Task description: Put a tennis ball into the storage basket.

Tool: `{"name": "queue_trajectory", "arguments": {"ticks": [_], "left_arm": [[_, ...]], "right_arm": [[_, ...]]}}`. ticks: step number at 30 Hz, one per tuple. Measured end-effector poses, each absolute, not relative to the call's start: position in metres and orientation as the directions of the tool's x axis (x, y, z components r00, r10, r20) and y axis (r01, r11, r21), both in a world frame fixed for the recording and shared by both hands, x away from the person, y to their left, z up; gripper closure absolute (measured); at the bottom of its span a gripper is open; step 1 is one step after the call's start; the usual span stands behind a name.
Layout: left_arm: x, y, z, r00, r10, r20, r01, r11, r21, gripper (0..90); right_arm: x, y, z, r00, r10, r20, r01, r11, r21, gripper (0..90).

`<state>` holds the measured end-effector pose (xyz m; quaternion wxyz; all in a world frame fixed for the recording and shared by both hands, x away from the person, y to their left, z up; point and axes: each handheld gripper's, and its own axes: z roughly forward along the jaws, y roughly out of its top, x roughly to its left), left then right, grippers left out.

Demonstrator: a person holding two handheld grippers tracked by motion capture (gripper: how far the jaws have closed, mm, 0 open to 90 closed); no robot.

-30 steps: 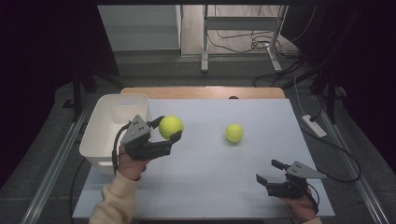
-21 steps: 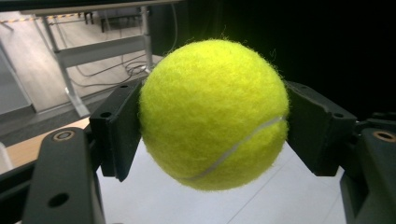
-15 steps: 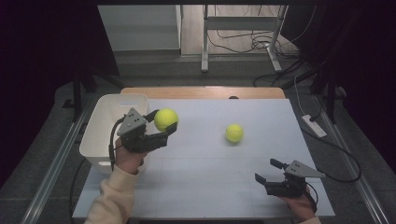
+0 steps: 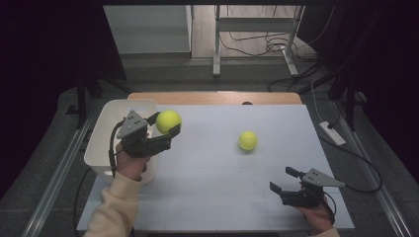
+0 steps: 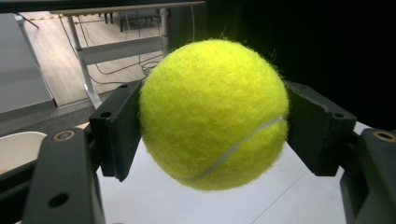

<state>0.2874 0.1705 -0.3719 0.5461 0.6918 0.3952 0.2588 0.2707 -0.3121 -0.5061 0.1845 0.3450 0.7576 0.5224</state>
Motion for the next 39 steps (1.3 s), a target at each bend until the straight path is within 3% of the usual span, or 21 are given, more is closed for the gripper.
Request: {"name": "queue_trajectory", "arguments": {"ticks": [39], "left_arm": [[0.305, 0.203, -0.362, 0.463, 0.883, -0.079, 0.290, -0.067, 0.955, 26.4]], "right_arm": [[0.270, -0.310, -0.507, -0.703, 0.707, 0.073, 0.327, 0.230, 0.916, 12.5]]}}
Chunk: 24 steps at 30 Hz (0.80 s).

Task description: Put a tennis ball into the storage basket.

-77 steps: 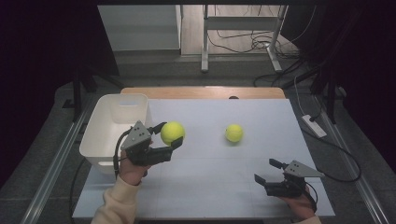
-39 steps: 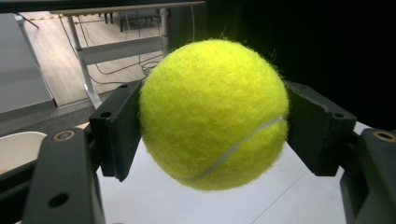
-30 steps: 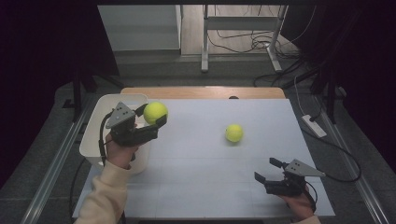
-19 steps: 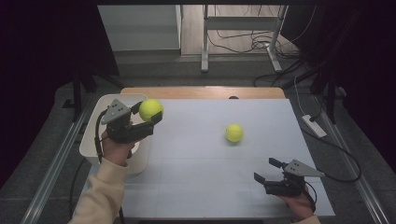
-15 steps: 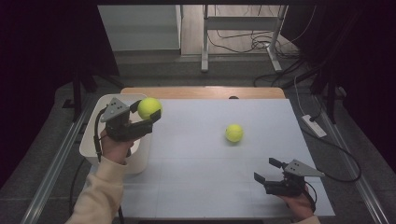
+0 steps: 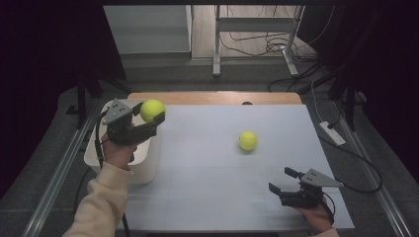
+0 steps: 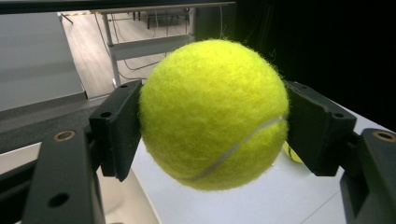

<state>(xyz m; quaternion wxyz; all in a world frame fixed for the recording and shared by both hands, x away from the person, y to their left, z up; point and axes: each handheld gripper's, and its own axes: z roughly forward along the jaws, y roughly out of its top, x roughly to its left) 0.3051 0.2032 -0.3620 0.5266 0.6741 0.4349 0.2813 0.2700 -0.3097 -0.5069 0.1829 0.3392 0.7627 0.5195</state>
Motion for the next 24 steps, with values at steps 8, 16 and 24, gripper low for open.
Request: {"name": "queue_trajectory", "arguments": {"ticks": [8, 16, 24], "left_arm": [[0.311, 0.212, -0.363, 0.436, 0.897, -0.075, 0.304, -0.068, 0.950, 26.4], [0.318, 0.217, -0.362, 0.413, 0.908, -0.069, 0.313, -0.070, 0.947, 26.4], [0.323, 0.226, -0.362, 0.385, 0.920, -0.070, 0.325, -0.064, 0.943, 26.4]], "right_arm": [[0.270, -0.309, -0.507, -0.702, 0.708, 0.073, 0.329, 0.233, 0.915, 12.5], [0.270, -0.309, -0.507, -0.701, 0.710, 0.072, 0.329, 0.232, 0.915, 12.6], [0.270, -0.309, -0.507, -0.698, 0.712, 0.069, 0.330, 0.234, 0.915, 12.7]]}}
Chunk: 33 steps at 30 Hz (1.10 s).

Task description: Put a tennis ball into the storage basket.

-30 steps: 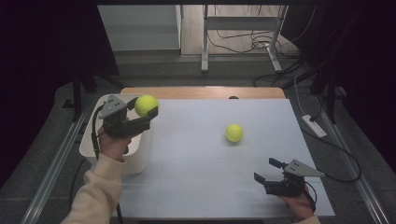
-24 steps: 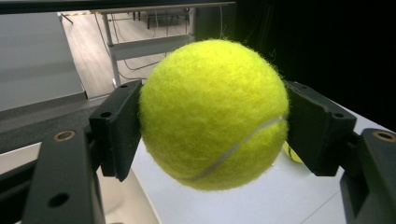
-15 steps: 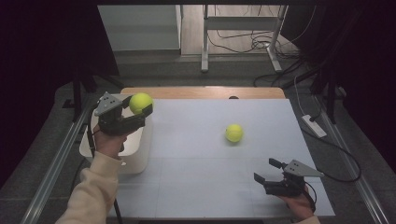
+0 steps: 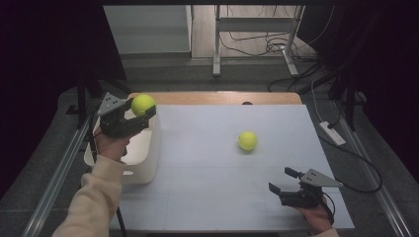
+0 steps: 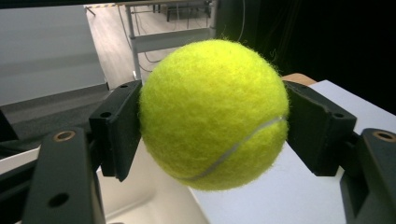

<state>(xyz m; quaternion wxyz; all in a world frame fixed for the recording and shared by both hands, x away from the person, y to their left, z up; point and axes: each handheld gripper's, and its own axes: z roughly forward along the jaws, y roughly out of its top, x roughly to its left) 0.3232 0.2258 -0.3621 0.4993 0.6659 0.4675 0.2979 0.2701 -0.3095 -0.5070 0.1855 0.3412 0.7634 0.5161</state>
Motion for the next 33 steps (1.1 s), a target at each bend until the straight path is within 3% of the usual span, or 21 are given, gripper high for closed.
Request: {"name": "queue_trajectory", "arguments": {"ticks": [33], "left_arm": [[0.356, 0.261, -0.379, 0.252, 0.965, -0.067, 0.424, -0.048, 0.904, 26.4]], "right_arm": [[0.270, -0.310, -0.507, -0.692, 0.719, 0.066, 0.333, 0.237, 0.913, 12.8]]}}
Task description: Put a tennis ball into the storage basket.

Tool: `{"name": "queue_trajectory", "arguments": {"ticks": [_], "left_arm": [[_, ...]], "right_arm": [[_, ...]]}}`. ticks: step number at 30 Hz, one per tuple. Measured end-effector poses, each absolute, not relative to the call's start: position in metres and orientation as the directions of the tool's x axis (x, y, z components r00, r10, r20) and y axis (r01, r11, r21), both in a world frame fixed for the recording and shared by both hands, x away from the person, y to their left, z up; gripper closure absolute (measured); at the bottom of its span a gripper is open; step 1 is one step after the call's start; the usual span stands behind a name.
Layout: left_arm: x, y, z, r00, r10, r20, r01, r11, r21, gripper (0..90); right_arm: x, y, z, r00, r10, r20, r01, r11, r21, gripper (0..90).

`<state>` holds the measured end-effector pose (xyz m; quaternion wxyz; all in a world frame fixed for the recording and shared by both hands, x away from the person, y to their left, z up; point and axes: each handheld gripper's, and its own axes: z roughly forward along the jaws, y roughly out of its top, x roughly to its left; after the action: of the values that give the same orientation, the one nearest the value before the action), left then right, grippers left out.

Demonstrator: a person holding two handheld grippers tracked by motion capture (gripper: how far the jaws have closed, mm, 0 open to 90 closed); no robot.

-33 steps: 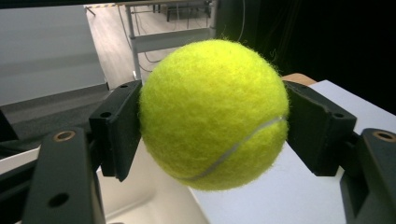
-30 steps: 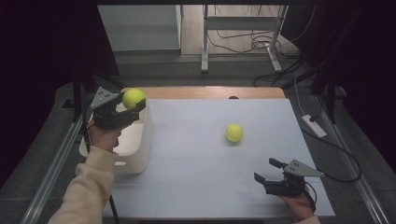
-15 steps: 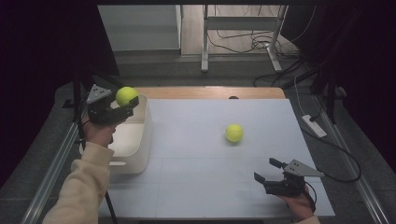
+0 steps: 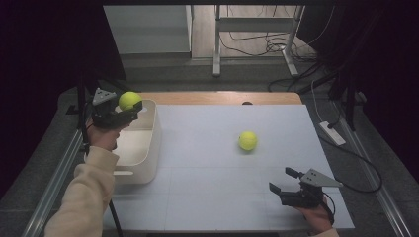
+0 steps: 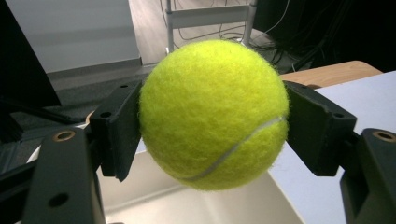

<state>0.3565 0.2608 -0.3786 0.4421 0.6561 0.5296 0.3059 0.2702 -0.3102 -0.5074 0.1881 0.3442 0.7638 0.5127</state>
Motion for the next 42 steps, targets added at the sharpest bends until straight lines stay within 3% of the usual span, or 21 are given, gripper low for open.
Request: {"name": "queue_trajectory", "arguments": {"ticks": [42], "left_arm": [[0.378, 0.285, -0.402, 0.179, 0.979, -0.095, 0.566, -0.024, 0.824, 26.3]], "right_arm": [[0.270, -0.310, -0.508, -0.691, 0.720, 0.059, 0.333, 0.245, 0.911, 13.1]]}}
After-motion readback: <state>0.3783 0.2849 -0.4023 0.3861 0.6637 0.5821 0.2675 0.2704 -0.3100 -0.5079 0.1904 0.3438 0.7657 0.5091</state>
